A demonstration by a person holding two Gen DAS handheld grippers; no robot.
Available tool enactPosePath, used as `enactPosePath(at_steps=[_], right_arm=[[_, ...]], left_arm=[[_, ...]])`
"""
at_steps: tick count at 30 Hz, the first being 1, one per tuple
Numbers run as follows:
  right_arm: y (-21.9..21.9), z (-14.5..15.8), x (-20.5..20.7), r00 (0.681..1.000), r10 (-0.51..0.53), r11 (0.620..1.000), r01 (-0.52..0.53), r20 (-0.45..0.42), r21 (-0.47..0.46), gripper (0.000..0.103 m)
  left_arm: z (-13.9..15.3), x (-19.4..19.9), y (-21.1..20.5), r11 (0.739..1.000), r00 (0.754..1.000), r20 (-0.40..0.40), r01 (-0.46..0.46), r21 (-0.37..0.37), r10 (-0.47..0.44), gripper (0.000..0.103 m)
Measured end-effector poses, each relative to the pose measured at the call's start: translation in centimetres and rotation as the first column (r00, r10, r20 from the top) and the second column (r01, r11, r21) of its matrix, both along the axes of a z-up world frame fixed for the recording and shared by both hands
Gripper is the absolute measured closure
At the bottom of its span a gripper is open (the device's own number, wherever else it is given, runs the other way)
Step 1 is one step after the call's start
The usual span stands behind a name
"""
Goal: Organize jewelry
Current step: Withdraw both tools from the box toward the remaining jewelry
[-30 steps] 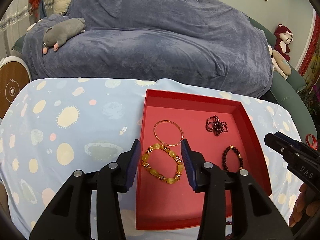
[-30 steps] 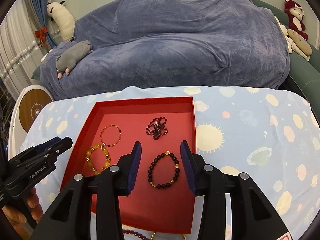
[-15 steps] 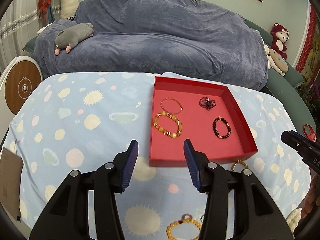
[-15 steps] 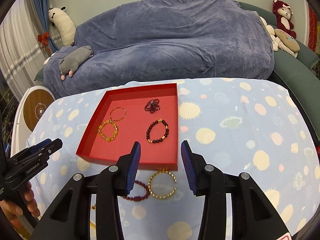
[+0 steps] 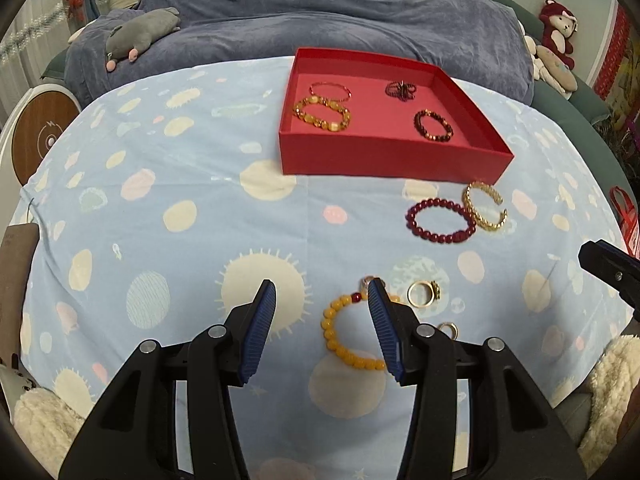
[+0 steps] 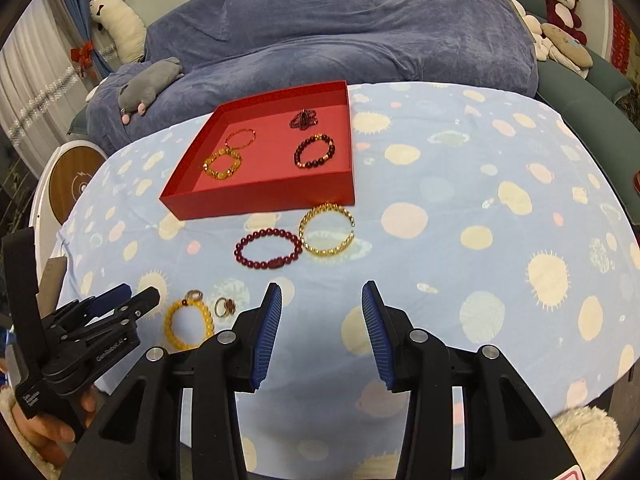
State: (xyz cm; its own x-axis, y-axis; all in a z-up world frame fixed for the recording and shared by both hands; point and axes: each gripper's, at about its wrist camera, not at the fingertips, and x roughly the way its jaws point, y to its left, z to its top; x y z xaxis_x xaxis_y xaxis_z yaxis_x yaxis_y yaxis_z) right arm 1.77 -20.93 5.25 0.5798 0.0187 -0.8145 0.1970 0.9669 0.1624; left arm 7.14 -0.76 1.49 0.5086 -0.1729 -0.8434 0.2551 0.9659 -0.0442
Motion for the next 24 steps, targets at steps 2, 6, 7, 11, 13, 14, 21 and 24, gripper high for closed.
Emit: enactPosePath(at_steps=[2,6,7,11,13,14,21,24], right_arm=[[0.5,-0.6,-0.7,1.0,0.003,1.0,-0.003,-0.014,0.005,0.062],[0.9,-1.5,-1.4,0.999,0.006,1.0,-0.006,-0.033,0.012,0.062],[1.0,-1.7,-1.5,0.999,0.007,1.0,-0.006,-0.036,0.014,0.062],[1.5,-2.2,-1.7,0.999,0.012,1.0,-0.011,-0.047,0.019,0.062],[1.7,-2.3,-1.7,0.999,0.016,1.0,-0.015,-0.05,0.02,0.062],[1.9,-2.4,-1.7,0.998,0.02,1.0,-0.019,-0.052,0.02,0.062],[2.6,-2.8,-1.8,0.997,0.033,0.999,-0.032,-0.064,0.024,0.062],[2.8,-2.9,-1.9,0.997,0.038,0.999,-0.037,-0.067,0.024,0.062]], left_arm=[[-0.8,-0.4,-0.3,1.0,1.0,-0.006,0.002,0.013,-0.001,0.057],[-2.0,-0.4,-0.6,1.0,1.0,-0.027,-0.013,0.026,0.014,0.057],[-2.2,-0.4,-0.6,1.0,0.999,-0.03,-0.014,0.027,0.015,0.057],[-3.2,-0.5,-0.6,0.999,0.999,-0.048,-0.022,0.034,0.023,0.057],[-3.5,-0.6,-0.5,0.999,0.998,-0.05,-0.026,0.028,0.027,0.058],[-3.5,-0.7,-0.6,0.999,0.999,-0.047,-0.023,0.033,0.024,0.058],[-3.3,-0.9,-1.0,0.999,0.999,-0.032,-0.016,0.044,0.018,0.071],[-3.3,-1.1,-1.2,0.999,1.0,-0.03,-0.005,0.041,0.007,0.082]])
